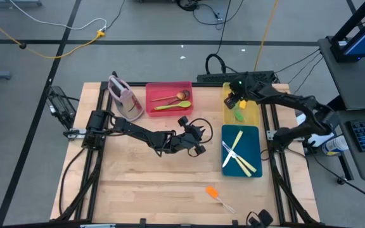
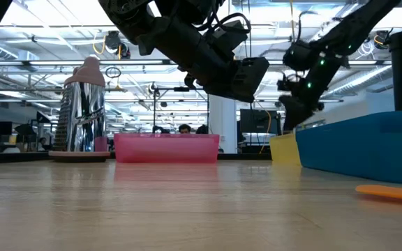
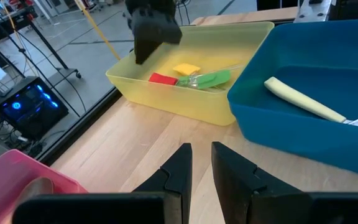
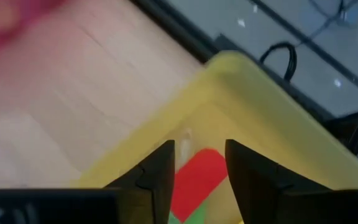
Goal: Pick & Place Kitchen Items
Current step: Put the orange spatula into the yellow bin
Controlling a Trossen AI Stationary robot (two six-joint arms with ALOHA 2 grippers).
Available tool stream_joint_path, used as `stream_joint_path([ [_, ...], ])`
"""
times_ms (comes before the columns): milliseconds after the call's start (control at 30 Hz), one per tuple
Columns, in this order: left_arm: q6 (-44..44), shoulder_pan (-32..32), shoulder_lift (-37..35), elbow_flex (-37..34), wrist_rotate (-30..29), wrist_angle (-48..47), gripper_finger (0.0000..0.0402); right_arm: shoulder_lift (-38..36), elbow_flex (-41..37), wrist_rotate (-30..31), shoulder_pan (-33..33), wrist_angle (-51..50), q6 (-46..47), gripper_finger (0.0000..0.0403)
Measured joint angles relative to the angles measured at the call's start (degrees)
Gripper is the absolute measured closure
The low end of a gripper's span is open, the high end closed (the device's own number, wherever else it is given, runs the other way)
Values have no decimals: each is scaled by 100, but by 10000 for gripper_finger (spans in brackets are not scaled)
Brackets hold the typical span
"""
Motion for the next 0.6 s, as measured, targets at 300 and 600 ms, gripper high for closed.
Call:
stream_joint_path([
  [300,0,-2,0,0,685,3,334,-1249,0,-11,930,-531,7,281],
  [600,6,-4,0,0,1355,6,334,-1865,0,-15,2631,-1293,868,282],
])
